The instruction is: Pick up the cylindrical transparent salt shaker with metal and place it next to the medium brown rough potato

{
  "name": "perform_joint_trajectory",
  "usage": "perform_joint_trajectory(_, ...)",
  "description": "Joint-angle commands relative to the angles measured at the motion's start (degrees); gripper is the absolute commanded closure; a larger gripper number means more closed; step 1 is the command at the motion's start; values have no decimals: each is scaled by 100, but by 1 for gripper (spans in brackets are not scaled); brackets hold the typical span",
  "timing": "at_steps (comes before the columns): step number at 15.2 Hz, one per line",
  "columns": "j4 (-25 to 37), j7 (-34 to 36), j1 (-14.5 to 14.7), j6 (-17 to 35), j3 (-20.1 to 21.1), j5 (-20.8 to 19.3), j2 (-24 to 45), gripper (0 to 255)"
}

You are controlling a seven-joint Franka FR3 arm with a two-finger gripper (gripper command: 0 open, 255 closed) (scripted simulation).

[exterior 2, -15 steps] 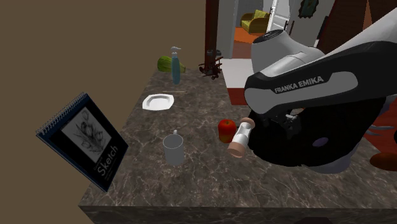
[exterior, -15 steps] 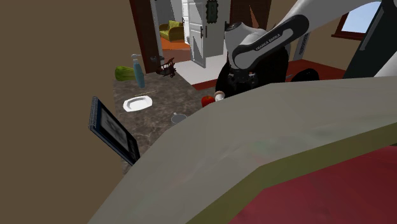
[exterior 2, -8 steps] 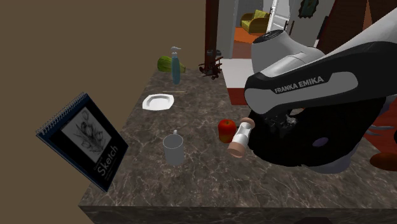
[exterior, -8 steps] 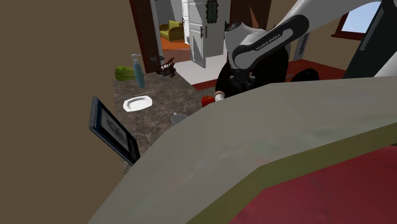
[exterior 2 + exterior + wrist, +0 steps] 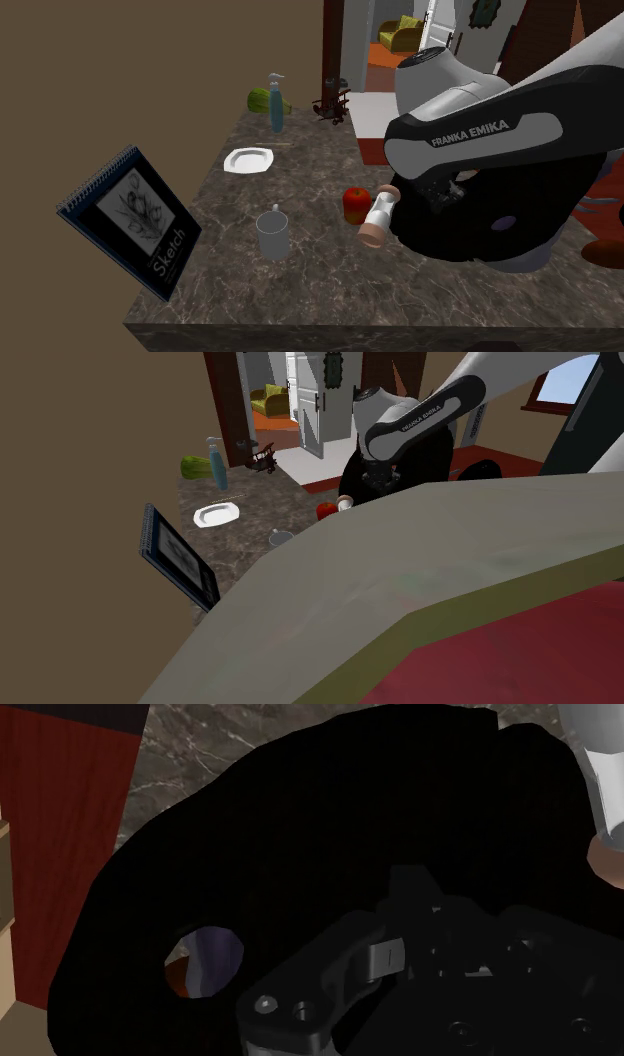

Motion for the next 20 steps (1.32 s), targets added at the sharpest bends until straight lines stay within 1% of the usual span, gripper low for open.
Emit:
perform_joint_trajectory(1, 0, 0, 0, 0, 0, 0, 0, 0)
perform_joint_trajectory(7, 266, -271, 253, 664, 288, -481, 861, 0)
perform_joint_trajectory(13, 527, -459, 540, 1209, 532, -1077, 1659, 0)
perform_joint_trajectory(20, 500, -184, 511, 1582, 370, -1511, 2077, 0)
